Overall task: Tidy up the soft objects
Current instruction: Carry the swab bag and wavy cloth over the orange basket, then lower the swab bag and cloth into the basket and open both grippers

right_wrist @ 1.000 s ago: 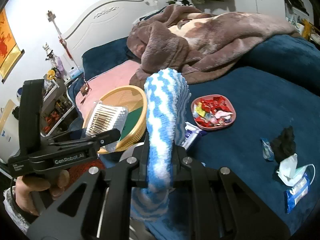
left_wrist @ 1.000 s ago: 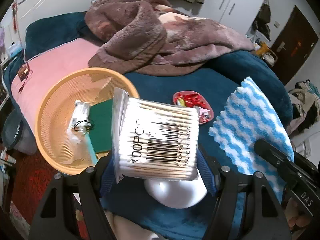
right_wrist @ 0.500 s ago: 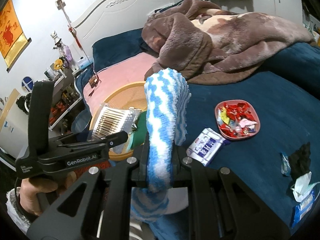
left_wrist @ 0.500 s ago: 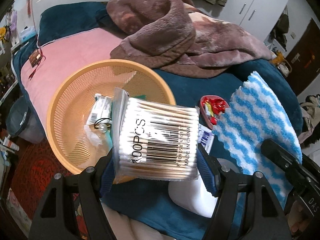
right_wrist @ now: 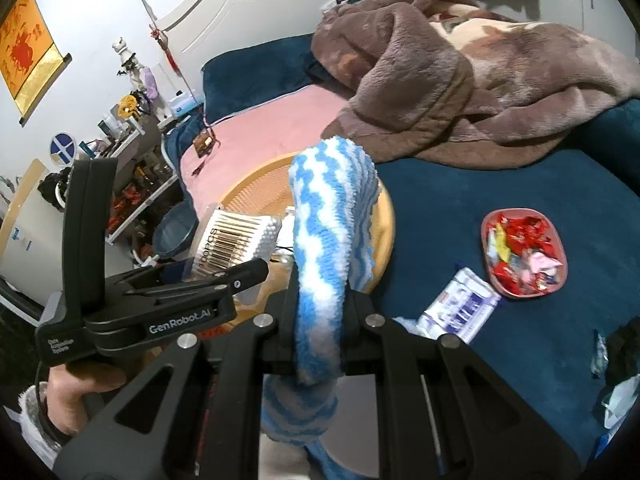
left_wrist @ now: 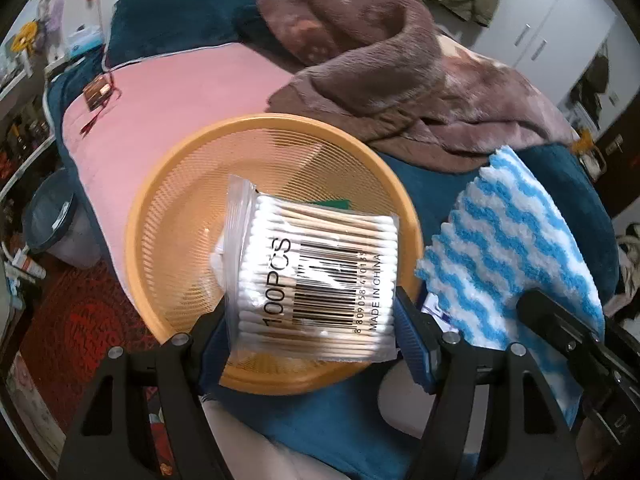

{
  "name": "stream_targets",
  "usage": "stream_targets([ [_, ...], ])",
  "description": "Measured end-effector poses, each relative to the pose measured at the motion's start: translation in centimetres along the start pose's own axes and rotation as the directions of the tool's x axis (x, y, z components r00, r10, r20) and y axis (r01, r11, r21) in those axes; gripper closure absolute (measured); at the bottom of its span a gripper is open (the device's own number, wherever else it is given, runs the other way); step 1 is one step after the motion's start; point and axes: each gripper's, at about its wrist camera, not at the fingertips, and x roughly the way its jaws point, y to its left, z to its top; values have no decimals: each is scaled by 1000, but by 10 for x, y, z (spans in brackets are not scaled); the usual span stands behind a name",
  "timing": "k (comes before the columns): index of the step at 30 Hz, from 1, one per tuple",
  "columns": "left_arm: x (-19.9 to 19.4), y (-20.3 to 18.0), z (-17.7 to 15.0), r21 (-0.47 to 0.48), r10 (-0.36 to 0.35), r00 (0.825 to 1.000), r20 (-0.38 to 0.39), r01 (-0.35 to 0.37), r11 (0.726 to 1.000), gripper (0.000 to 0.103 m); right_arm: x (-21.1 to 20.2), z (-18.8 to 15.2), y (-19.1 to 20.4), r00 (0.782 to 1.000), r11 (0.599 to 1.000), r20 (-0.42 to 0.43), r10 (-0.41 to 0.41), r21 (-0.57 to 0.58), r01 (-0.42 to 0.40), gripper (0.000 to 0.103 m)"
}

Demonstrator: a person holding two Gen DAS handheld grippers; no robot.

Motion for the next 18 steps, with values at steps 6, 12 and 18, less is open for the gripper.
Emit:
stream_targets([
  [6,1,32,13,-70,24,1000,12,-23,997,30,20,24,11,999,999,-10,38,21,-38,89],
  [12,6,57,27,-119,48,999,15,-46,992,30,48,42,26,998,998,-36,57,26,-56,89],
  [18,22,69,35,-143,58,998,-3,-58,988,29,93,49,17,990,987,-99,97,138,-83,86],
])
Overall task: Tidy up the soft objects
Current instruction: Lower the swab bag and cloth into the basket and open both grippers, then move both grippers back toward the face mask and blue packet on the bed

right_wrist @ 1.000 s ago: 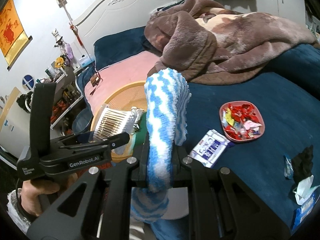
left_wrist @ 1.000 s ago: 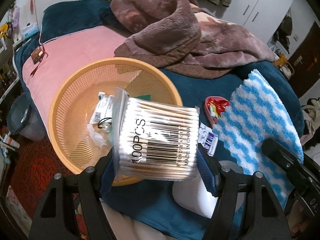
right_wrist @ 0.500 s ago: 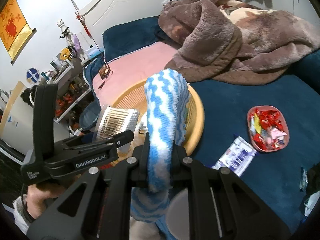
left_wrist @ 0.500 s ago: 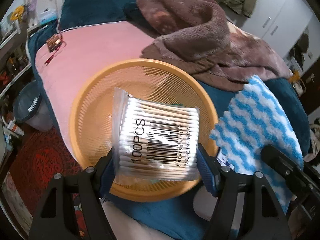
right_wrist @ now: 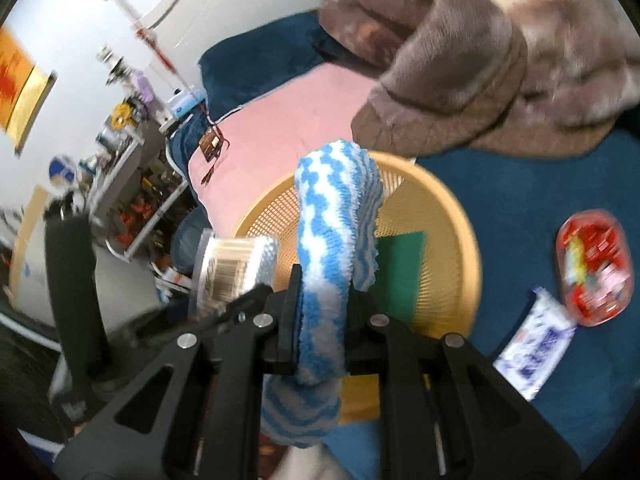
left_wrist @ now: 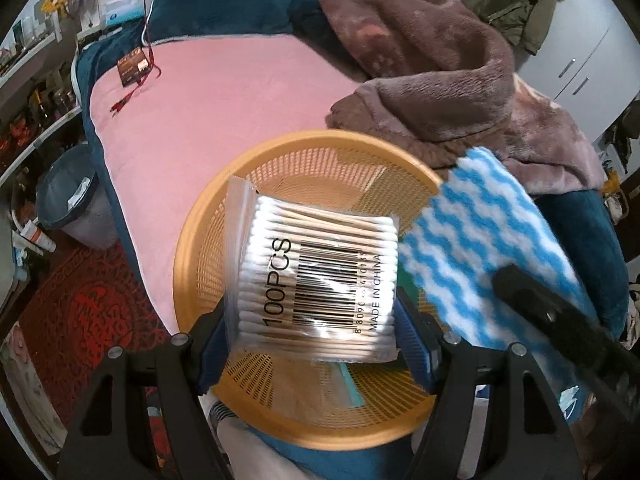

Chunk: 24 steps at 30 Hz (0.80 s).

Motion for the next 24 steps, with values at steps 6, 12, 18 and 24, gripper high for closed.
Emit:
stream_targets([
  [6,24,14,-2,-30,14,998,-64,-15,999,4,40,-3,-28,986,985,-164,26,173,2,57],
  [12,14,16,-10,-6,54,998,-29,-54,999,1,16,-9,-30,995,979,-83,59,199,-42,15],
  [18,4,16,-12,-1,93,996,-11,-93,996,1,0,-10,-32,994,976,-67,87,206,-71,13],
  [24,-3,16,-17,1,117,993,-10,-117,993,1,0,-13,-32,994,971,-69,85,230,-67,8],
])
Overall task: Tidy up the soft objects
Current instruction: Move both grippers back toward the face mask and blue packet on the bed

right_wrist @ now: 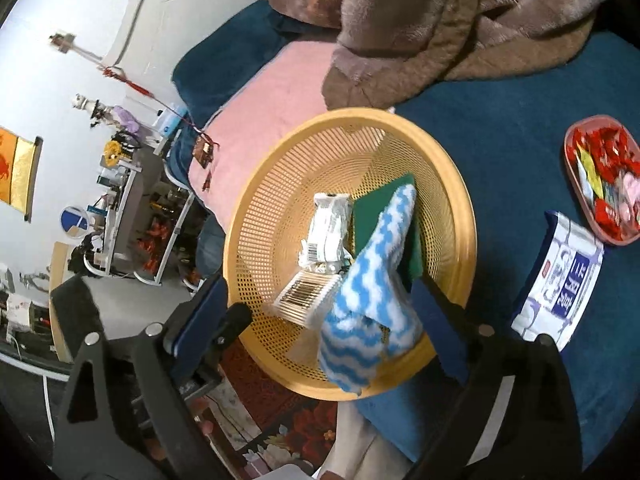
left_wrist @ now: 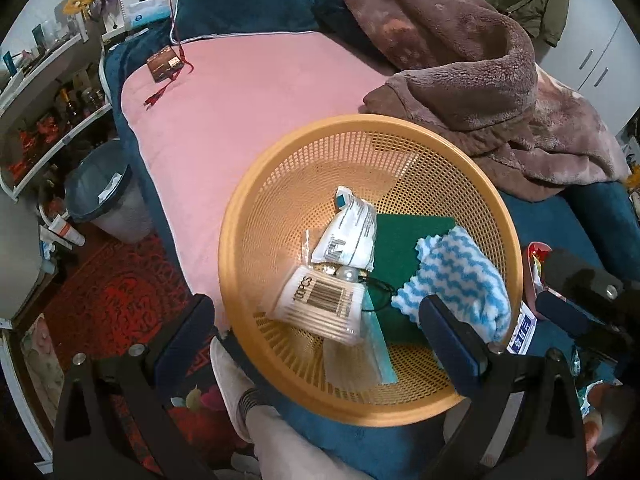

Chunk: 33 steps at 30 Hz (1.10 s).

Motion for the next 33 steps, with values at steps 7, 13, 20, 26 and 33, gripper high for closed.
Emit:
stream_targets([
  [7,-8,13,-14,3,25,1000,-1,-25,1000,1,44,-7,21,984,990,-115,140,34,-137,8],
  [13,-12,34,-12,-34,55,998,6,-55,998,1,35,-11,33,985,990,-100,140,-5,-141,8],
  [20,-12,21,-15,-14,33,999,5,-33,999,1,-2,-19,31,999,994,-35,-17,-107,13,8],
  [26,-20,12,-23,-8,23,1000,8,-23,1000,1,-23,-32,42,989,960,20,-148,-237,148,0],
  [33,-38,4,-32,-1,16,1000,25,-16,1000,1,-48,-49,33,975,938,73,-210,-265,222,0],
])
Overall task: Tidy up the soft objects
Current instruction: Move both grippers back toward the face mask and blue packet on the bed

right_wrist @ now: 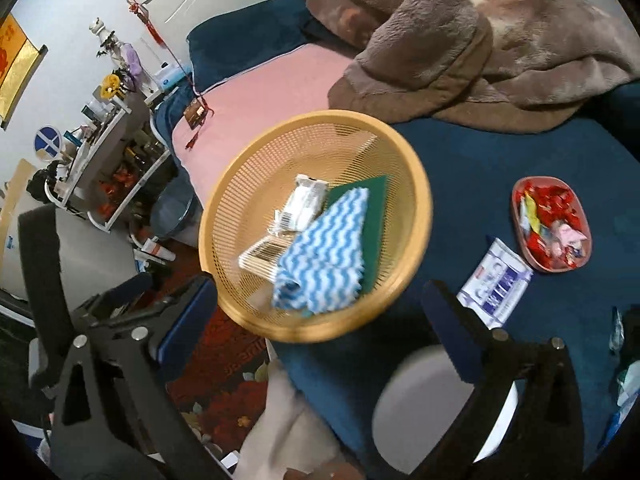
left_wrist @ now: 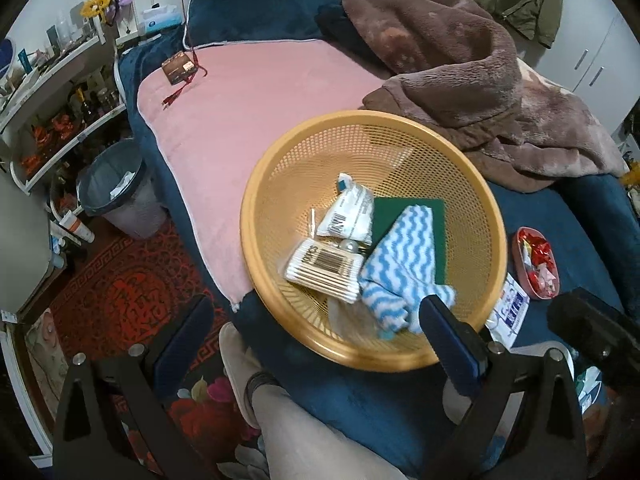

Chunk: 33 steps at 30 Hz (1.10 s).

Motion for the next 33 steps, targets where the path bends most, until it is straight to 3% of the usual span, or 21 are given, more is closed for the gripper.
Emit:
stream_targets([
  [19,-52,-71,-31,140,-57,997,49,50,989,1,-68,-53,-62,998,991,61,-34,134,25,0],
  [33,-66,-150,-62,278,-103,994,34,89,956,1,-119,-91,-127,990,966,114,-86,252,55,0],
])
